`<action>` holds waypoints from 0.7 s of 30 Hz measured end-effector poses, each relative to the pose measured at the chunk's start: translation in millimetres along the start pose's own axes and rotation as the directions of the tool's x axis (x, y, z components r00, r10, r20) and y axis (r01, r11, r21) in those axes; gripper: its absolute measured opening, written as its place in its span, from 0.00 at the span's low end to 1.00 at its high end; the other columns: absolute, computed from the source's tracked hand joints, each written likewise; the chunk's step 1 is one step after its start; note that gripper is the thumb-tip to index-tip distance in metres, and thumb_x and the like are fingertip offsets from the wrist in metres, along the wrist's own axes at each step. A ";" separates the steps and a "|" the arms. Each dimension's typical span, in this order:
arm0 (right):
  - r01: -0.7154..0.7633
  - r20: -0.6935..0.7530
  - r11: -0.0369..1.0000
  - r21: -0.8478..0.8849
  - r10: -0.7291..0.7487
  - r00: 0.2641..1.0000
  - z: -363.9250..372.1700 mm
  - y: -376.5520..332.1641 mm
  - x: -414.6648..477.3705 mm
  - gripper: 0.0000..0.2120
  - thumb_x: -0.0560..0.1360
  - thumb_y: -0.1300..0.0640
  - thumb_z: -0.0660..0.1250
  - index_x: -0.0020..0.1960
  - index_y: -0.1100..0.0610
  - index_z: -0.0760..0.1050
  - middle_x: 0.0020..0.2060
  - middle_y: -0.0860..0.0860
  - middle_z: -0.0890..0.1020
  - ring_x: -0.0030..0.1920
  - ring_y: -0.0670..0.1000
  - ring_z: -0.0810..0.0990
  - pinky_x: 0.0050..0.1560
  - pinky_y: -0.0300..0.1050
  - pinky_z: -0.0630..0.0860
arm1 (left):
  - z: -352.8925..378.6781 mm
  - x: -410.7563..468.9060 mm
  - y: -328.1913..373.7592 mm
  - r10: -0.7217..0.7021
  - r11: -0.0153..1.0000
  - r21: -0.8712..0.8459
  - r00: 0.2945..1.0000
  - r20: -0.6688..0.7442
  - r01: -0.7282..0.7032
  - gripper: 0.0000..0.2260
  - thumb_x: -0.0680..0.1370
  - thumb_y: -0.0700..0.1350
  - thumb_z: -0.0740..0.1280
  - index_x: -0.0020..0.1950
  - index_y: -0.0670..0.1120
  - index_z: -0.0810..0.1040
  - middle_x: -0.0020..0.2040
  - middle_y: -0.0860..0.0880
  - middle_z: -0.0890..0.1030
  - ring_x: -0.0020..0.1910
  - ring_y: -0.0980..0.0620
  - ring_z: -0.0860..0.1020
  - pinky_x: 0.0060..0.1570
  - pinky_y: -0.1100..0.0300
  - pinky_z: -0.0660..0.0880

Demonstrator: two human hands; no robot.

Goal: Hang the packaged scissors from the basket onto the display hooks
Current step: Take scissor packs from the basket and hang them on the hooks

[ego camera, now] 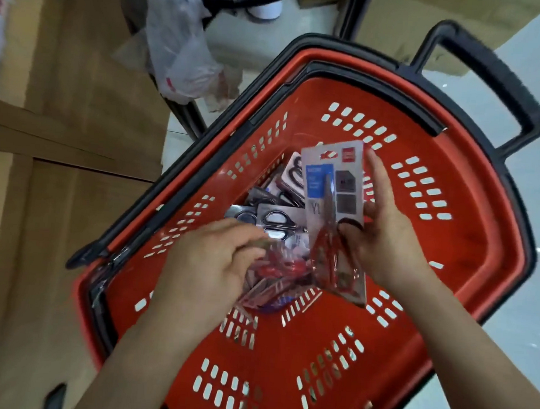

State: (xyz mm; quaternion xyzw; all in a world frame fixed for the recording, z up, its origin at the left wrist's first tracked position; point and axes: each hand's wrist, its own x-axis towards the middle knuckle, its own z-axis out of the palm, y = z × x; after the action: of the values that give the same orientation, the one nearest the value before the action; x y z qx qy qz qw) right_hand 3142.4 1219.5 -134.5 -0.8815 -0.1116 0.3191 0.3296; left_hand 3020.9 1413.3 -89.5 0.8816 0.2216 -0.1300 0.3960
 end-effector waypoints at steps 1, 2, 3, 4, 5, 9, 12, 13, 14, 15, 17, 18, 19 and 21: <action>0.058 0.008 0.995 -0.076 -0.058 0.998 -5.9 -4.5 -5.3 0.48 0.76 0.66 0.67 0.74 0.27 0.42 0.58 0.47 0.83 0.49 0.53 0.84 0.53 0.51 0.79 | -3.2 0.7 7.0 -0.046 0.996 -0.078 0.999 -0.011 0.045 0.08 0.76 0.43 0.69 0.51 0.54 0.84 0.44 0.60 0.82 0.44 0.61 0.79 0.44 0.60 0.78; 0.128 0.018 0.981 -0.149 -0.127 0.992 -10.6 -4.7 -8.9 0.45 0.76 0.66 0.66 0.73 0.27 0.48 0.57 0.47 0.83 0.50 0.53 0.84 0.52 0.51 0.79 | -4.8 2.6 12.6 -0.079 0.989 -0.127 0.997 -0.014 0.077 0.08 0.77 0.42 0.69 0.51 0.54 0.84 0.44 0.60 0.82 0.44 0.62 0.79 0.43 0.61 0.78; 0.185 0.042 0.966 -0.181 -0.180 0.983 -14.9 -5.4 -12.8 0.39 0.76 0.68 0.65 0.72 0.31 0.60 0.56 0.47 0.84 0.50 0.51 0.84 0.52 0.50 0.79 | -6.0 4.7 16.4 -0.103 0.980 -0.171 0.995 -0.012 0.099 0.09 0.77 0.42 0.69 0.51 0.54 0.84 0.42 0.61 0.83 0.44 0.63 0.79 0.42 0.62 0.78; 0.222 0.074 0.962 -0.157 -0.212 0.974 -16.6 -3.2 -16.5 0.31 0.75 0.70 0.64 0.67 0.38 0.73 0.52 0.46 0.84 0.49 0.50 0.83 0.50 0.49 0.79 | -7.5 7.7 19.4 -0.117 0.970 -0.217 0.993 -0.008 0.113 0.09 0.77 0.41 0.70 0.50 0.55 0.85 0.41 0.61 0.83 0.42 0.63 0.80 0.42 0.61 0.78; 0.202 0.120 0.976 -0.080 -0.192 0.974 -16.9 -3.5 -20.9 0.24 0.74 0.70 0.62 0.58 0.45 0.81 0.49 0.43 0.84 0.47 0.47 0.83 0.49 0.48 0.79 | -9.2 10.6 22.1 -0.129 0.955 -0.267 0.992 0.003 0.125 0.10 0.77 0.40 0.70 0.48 0.56 0.84 0.39 0.60 0.84 0.41 0.62 0.81 0.42 0.59 0.79; -0.229 0.302 0.899 0.372 0.116 0.946 -14.5 -3.1 -41.6 0.11 0.77 0.54 0.66 0.46 0.57 0.85 0.37 0.46 0.85 0.40 0.45 0.80 0.44 0.38 0.75 | -2.5 20.9 29.8 -0.187 0.883 -0.436 0.982 0.010 0.172 0.12 0.77 0.38 0.69 0.43 0.56 0.82 0.39 0.55 0.85 0.36 0.56 0.83 0.34 0.59 0.78; -0.137 0.248 0.922 0.362 0.047 0.968 -11.6 -2.6 -51.1 0.07 0.74 0.52 0.73 0.43 0.55 0.84 0.31 0.47 0.83 0.27 0.44 0.75 0.27 0.38 0.69 | 11.0 22.7 32.2 -0.234 0.847 -0.507 0.969 -0.084 0.161 0.08 0.77 0.41 0.70 0.48 0.54 0.82 0.40 0.55 0.84 0.37 0.63 0.81 0.34 0.66 0.76; -0.092 0.172 0.942 0.321 0.037 0.984 -10.7 -4.4 -50.7 0.03 0.74 0.56 0.73 0.42 0.52 0.84 0.31 0.47 0.84 0.26 0.44 0.75 0.26 0.37 0.68 | 15.1 21.4 27.4 -0.257 0.849 -0.506 0.956 -0.139 0.155 0.07 0.77 0.42 0.71 0.51 0.54 0.81 0.43 0.56 0.83 0.40 0.65 0.80 0.35 0.69 0.75; -0.072 0.074 0.960 0.270 0.054 0.996 -8.5 -1.3 -48.3 0.05 0.74 0.58 0.73 0.41 0.51 0.83 0.32 0.49 0.84 0.26 0.44 0.76 0.25 0.38 0.69 | 19.1 19.6 19.1 -0.282 0.861 -0.483 0.940 -0.193 0.160 0.08 0.77 0.43 0.70 0.54 0.54 0.79 0.45 0.57 0.81 0.42 0.66 0.79 0.38 0.71 0.74; -0.065 -0.018 0.966 0.251 0.071 0.997 -8.3 -2.2 -45.7 0.05 0.75 0.59 0.73 0.41 0.52 0.83 0.33 0.51 0.85 0.28 0.45 0.77 0.26 0.40 0.70 | 23.3 17.4 7.6 -0.303 0.875 -0.450 0.925 -0.227 0.176 0.09 0.77 0.43 0.70 0.56 0.54 0.78 0.48 0.57 0.80 0.45 0.65 0.78 0.42 0.69 0.75; -0.088 -0.157 0.961 0.264 0.133 0.979 -10.3 1.0 -38.7 0.03 0.76 0.59 0.71 0.45 0.56 0.83 0.36 0.52 0.85 0.33 0.45 0.80 0.31 0.42 0.75 | 36.7 13.5 -19.3 -0.343 0.901 -0.344 0.920 -0.190 0.264 0.12 0.78 0.39 0.68 0.57 0.54 0.77 0.51 0.57 0.80 0.48 0.62 0.77 0.51 0.62 0.77; -0.103 -0.204 0.947 0.304 0.170 0.964 -12.4 0.8 -35.2 0.03 0.77 0.59 0.70 0.48 0.56 0.83 0.38 0.50 0.86 0.35 0.43 0.82 0.33 0.40 0.77 | 47.3 12.3 -33.3 -0.349 0.918 -0.245 0.929 -0.122 0.313 0.13 0.77 0.38 0.67 0.58 0.53 0.78 0.54 0.55 0.80 0.51 0.58 0.78 0.54 0.59 0.76; -0.126 -0.227 0.923 0.363 0.218 0.949 -13.6 1.7 -32.1 0.04 0.78 0.59 0.69 0.49 0.57 0.82 0.38 0.49 0.85 0.34 0.41 0.82 0.33 0.36 0.77 | 60.3 12.2 -47.2 -0.337 0.937 -0.115 0.940 -0.051 0.329 0.14 0.77 0.37 0.67 0.59 0.51 0.79 0.56 0.53 0.81 0.55 0.54 0.78 0.56 0.57 0.75; -0.184 -0.229 0.878 0.442 0.309 0.923 -10.1 5.4 -27.3 0.06 0.79 0.61 0.67 0.45 0.54 0.80 0.36 0.47 0.83 0.31 0.38 0.81 0.31 0.34 0.77 | 89.2 16.1 -67.8 -0.249 0.962 0.127 0.966 0.066 0.240 0.17 0.76 0.37 0.68 0.65 0.48 0.78 0.63 0.49 0.79 0.62 0.47 0.76 0.62 0.56 0.71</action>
State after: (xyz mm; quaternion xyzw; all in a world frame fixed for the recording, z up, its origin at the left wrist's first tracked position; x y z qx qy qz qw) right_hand 3127.6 1199.2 -118.9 -0.8363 0.1226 0.2409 0.4770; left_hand 2996.6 1390.3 -197.7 0.8633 0.3043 -0.2267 0.3327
